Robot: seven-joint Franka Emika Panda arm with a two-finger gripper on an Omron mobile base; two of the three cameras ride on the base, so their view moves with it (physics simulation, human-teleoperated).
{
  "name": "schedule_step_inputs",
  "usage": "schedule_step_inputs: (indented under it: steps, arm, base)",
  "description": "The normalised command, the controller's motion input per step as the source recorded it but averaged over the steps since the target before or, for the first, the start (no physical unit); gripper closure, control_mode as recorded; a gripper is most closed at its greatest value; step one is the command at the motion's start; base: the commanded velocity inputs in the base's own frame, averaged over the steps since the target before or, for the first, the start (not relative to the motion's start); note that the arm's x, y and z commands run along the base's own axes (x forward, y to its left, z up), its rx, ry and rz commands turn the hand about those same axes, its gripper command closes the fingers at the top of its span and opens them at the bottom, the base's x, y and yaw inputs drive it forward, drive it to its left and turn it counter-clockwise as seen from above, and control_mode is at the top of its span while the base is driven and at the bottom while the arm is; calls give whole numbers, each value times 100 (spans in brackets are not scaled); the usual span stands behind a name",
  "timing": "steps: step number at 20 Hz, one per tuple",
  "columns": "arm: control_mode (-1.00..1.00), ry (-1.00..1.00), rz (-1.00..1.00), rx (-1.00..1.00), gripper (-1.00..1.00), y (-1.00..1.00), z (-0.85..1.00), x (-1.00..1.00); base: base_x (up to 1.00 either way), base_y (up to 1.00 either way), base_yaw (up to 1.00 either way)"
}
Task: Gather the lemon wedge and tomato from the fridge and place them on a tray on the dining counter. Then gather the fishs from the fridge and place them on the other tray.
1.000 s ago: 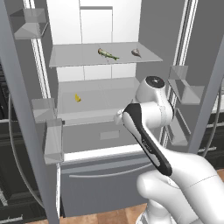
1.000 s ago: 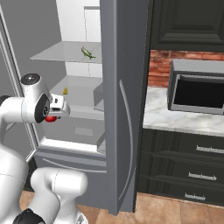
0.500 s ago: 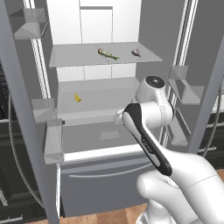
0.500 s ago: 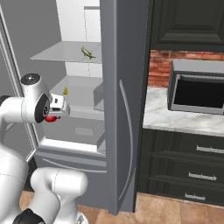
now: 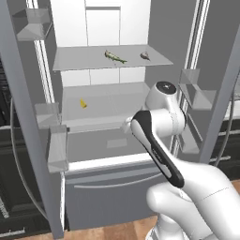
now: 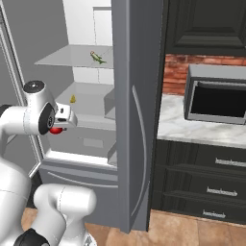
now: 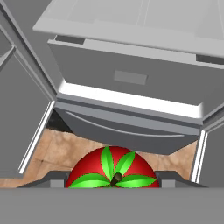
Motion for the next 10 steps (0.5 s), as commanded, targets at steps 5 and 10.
schedule_step_inputs:
  steps: [5, 10]
  arm:
    - [100, 0, 0, 0, 100, 0, 0, 0]
    - [100, 0, 0, 0, 100, 0, 0, 0]
  base:
    - [-66, -3, -1]
    - [-29, 0, 0]
